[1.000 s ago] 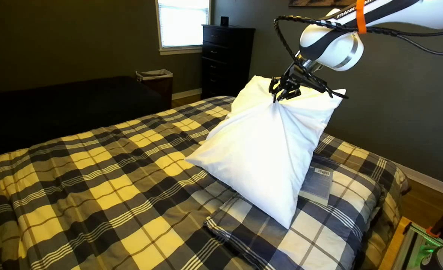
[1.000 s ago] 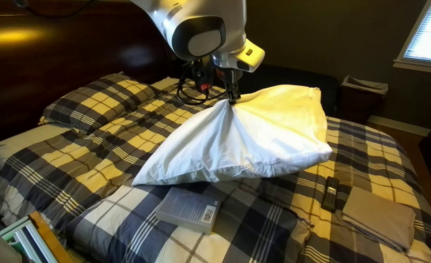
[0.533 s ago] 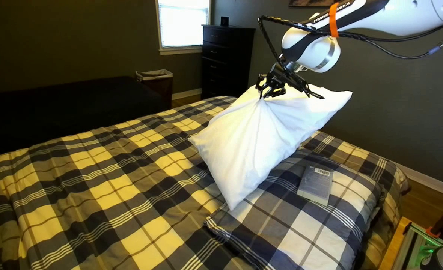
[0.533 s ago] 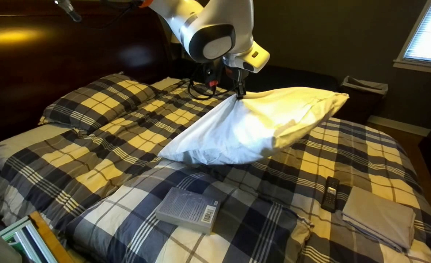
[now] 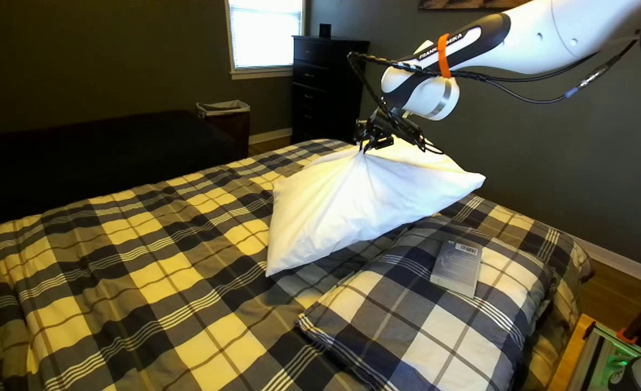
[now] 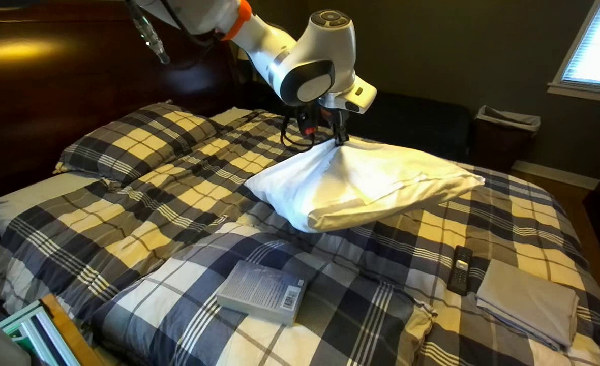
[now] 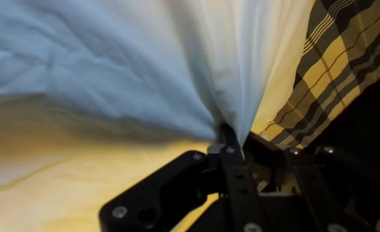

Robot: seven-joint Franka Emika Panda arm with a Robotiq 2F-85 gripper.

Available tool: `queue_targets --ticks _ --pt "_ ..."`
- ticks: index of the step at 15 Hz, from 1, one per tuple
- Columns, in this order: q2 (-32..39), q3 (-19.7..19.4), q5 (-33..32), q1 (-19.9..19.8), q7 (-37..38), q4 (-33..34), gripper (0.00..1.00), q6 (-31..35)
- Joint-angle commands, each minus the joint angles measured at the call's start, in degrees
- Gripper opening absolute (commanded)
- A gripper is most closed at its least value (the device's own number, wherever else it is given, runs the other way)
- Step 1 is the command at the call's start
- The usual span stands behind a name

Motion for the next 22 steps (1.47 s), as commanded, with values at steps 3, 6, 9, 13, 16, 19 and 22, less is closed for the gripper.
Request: queue_targets --ticks 3,6,9,13,16,19,22 --pt "4.75 0.82 -2.41 -1.07 -6.23 5.86 0.02 2.44" --pt "6.65 1.18 -2.67 -1.44 -9.01 7.32 0.02 3.35" --pt "7.65 1.22 -2.66 -1.84 -9.60 7.63 0.02 2.76" --pt "8.61 0.37 -2.84 -2.11 -8.21 6.68 0.02 3.40" --pt "9.04 0.25 -2.47 -2.89 -8.00 6.50 0.34 3.59" --pt "6.54 -1.46 -3.62 -2.32 -5.51 4.11 0.48 4.41" --pt "2.34 -3.41 -5.99 -1.51 -4.01 0.45 0.70 2.94"
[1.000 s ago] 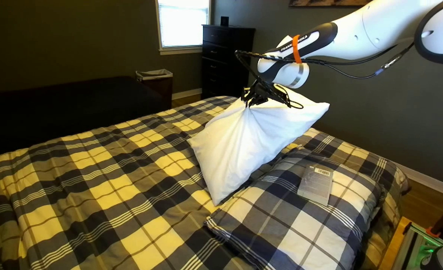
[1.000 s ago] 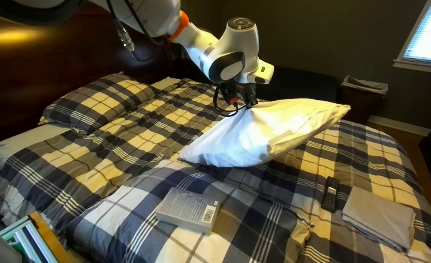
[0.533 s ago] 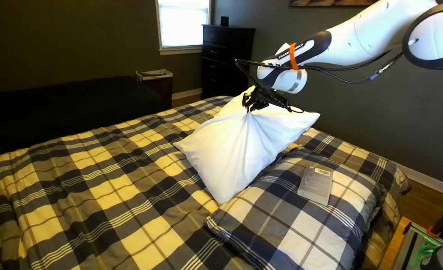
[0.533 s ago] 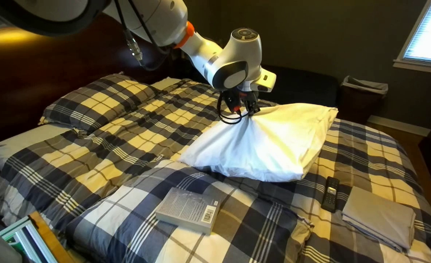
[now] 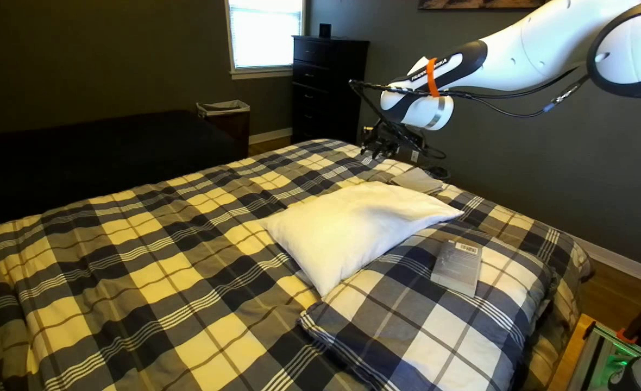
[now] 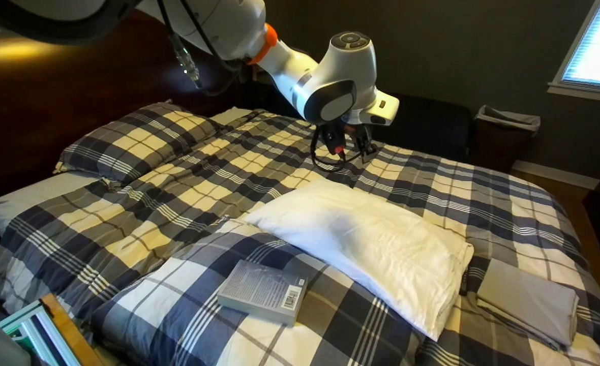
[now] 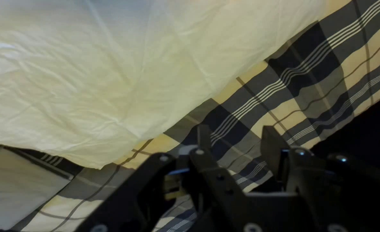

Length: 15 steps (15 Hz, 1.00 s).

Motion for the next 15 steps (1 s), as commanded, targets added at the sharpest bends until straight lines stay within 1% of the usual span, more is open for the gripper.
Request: queue_targets --ticks 1,4,7,10,15 --pt "-6.05 -2.31 -3.75 1.15 3.06 -6.24 0.79 -1.01" --pt "-11.28 -4.09 -8.17 1.91 3.67 -11.77 0.99 -3.31" --pt "-15.97 -5.63 -13.15 2.66 5.43 -16.51 1.00 -6.40" --pt "-20.54 -7.04 -20.57 3.60 9.94 -21.50 1.00 -9.55" --pt "-25.54 -6.49 -34.38 3.64 19.30 -28.24 1.00 -14.53"
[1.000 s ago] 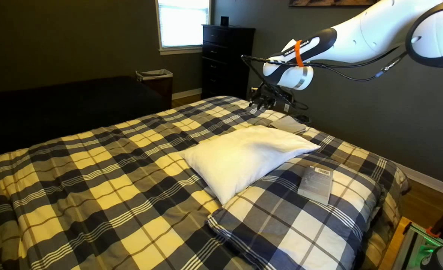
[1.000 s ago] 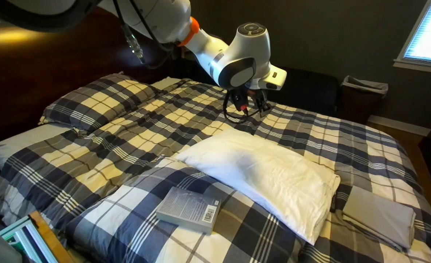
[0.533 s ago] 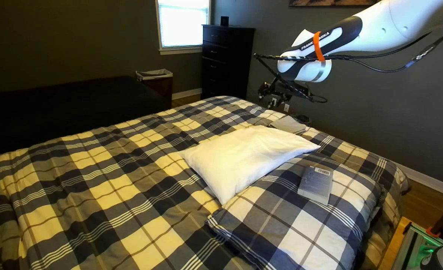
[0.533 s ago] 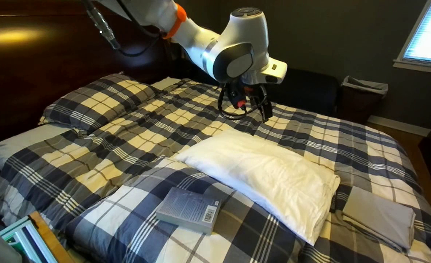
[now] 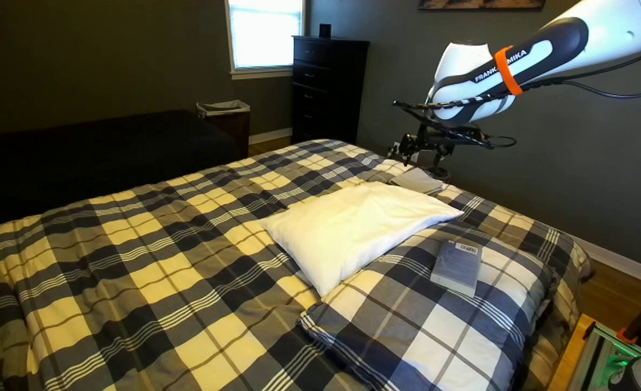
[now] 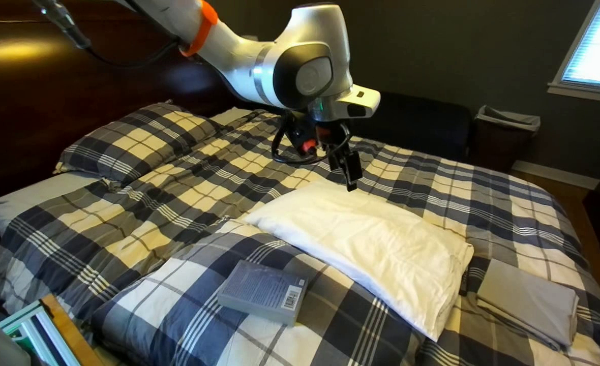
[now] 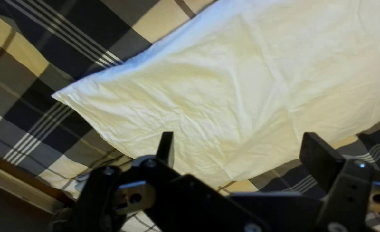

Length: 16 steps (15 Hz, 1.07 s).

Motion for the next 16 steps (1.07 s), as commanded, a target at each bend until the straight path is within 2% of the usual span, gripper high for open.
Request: queue_targets --ticks 1,4,5,6,13,16 --pt "-4.50 -0.01 -10.22 0.79 7.97 -6.47 1.00 -3.80" --pt "-5.71 1.49 -14.71 0.64 10.36 -10.05 1.00 -7.65" --pt "-5.73 2.18 -12.49 0.36 6.62 -11.43 1.00 -6.49" --pt "-3.80 1.97 -12.15 -0.23 7.83 -7.94 1.00 -6.35" --pt "-4.59 3.07 -11.63 0.08 6.61 -10.87 1.00 -7.05" --pt "-4.44 4.28 -13.82 1.03 8.02 -12.99 1.00 -8.43"
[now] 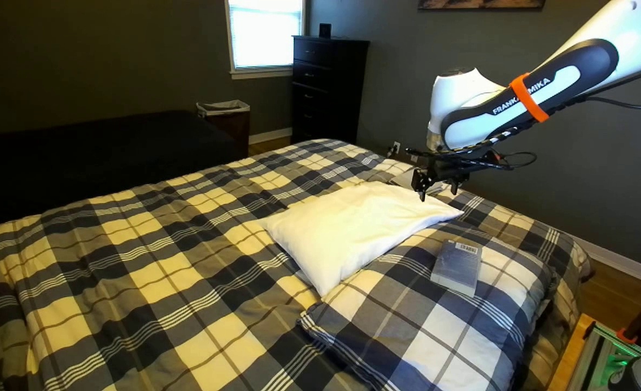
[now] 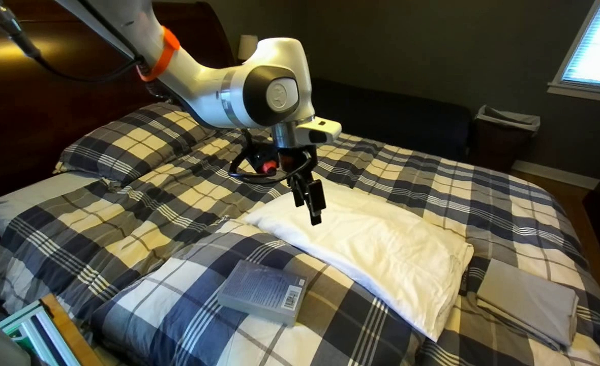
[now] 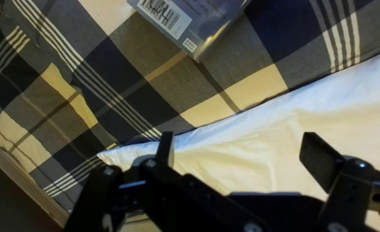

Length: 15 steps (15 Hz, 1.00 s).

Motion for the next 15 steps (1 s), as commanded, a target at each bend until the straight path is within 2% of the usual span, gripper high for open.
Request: queue_targets --ticks 1,8,15 --pt "-0.03 1.76 -1.94 0.79 1.22 -2.76 1.00 -2.07" --pt "3.49 4.05 -3.02 2.68 2.87 -6.02 1.00 -3.82" --pt "11.80 3.09 -3.72 4.77 4.09 -4.94 1.00 -3.53"
